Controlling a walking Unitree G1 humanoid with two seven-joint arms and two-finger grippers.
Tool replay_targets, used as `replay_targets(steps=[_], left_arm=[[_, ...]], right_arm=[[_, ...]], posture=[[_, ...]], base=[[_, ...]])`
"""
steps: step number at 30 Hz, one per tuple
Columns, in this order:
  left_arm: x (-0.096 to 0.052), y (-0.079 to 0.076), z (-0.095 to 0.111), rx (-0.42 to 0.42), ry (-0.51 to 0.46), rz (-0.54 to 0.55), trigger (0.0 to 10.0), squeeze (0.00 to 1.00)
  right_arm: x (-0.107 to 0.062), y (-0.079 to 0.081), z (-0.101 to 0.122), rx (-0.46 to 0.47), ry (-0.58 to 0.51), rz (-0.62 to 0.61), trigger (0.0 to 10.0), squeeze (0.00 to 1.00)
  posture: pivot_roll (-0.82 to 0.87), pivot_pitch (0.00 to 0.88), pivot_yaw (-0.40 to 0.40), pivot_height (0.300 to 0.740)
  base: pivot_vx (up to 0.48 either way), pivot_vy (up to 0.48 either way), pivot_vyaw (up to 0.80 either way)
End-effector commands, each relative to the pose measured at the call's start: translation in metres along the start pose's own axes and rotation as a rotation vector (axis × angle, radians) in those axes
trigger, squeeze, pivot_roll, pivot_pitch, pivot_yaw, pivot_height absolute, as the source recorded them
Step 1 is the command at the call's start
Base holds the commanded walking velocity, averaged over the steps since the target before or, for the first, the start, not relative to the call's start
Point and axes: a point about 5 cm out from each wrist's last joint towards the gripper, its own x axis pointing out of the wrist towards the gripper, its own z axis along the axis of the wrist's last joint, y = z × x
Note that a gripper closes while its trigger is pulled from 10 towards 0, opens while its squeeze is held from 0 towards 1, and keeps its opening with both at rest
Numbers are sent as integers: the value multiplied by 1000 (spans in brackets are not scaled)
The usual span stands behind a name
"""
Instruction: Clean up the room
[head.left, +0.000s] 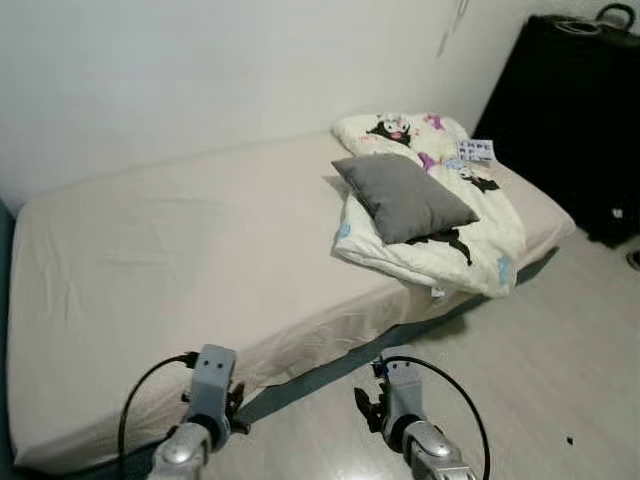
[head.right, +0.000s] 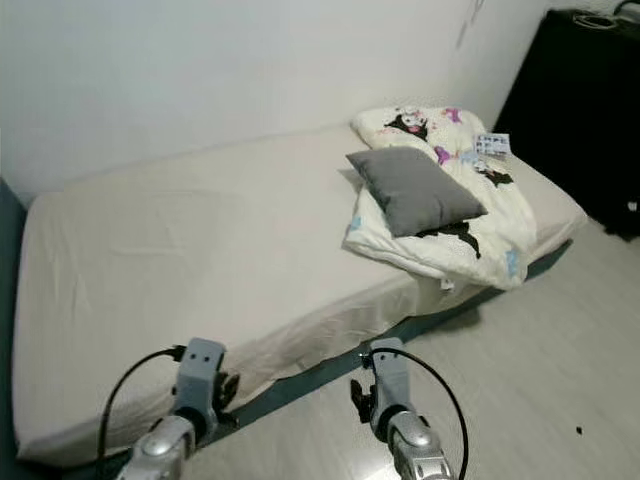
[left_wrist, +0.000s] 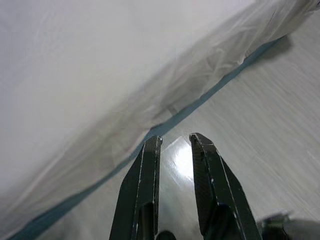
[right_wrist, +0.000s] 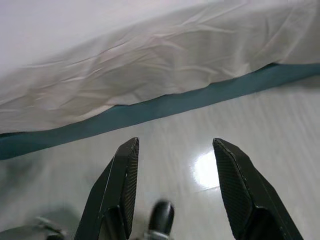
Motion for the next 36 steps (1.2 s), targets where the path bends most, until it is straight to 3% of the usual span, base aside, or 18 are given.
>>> replay_targets(steps=[1, 15, 18, 36], left_arm=[[-1, -5, -4, -10, 17, -13, 10000, 0], [-3, -3, -6, -6, 22, -8, 10000, 0], [-4, -3, -7, -3, 22, -6, 10000, 0], [-8, 2, -11, -7, 30, 17, 10000, 0]], right_arm=[[-2, 0, -5, -14, 19, 10, 10000, 0], [-2, 8, -9, -52, 45, 78, 10000, 0], [-2, 8, -10, -20, 51, 97, 10000, 0], [-4, 14, -16, -34, 70, 129, 10000, 0]], posture=[[27, 120, -54, 740], [31, 121, -55, 740], [31, 123, -54, 740], [35, 121, -50, 740]], base=[[401, 0, 0], [387, 0, 743], [344, 0, 0], [0, 0, 0]])
